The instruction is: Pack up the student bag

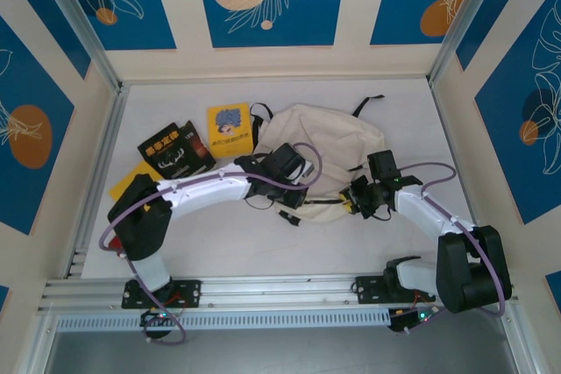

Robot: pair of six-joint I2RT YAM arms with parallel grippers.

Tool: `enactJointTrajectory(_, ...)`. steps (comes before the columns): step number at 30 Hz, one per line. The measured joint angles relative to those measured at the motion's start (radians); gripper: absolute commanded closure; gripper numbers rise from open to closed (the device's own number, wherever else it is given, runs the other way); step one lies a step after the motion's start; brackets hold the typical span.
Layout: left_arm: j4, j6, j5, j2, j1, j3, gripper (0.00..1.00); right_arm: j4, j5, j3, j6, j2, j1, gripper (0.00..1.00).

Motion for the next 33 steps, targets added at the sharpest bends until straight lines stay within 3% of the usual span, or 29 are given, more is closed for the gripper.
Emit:
enactJointTrajectory(22,-0.07,0.051,-0.101,-0.048,0.142,-0.054,1.0,-0.021,0.082,0.0,-0.071,0.0,-0.038,0.79)
enactJointTrajectory(24,-0.068,0.052,-0.092,-0.048,0.148,-0.054,1.0,-0.025,0.086,0.001,-0.082,0.0,-0.047,0.73)
enactJointTrajectory(30,-0.039,0.06,-0.013,-0.048,0.134,-0.047,1.0,-0.049,0.083,0.004,-0.111,-0.015,-0.053,0.34)
enactJointTrajectory(33,-0.023,0.067,0.033,-0.046,0.113,-0.021,1.0,-0.076,0.083,0.011,-0.111,-0.05,-0.052,0.22)
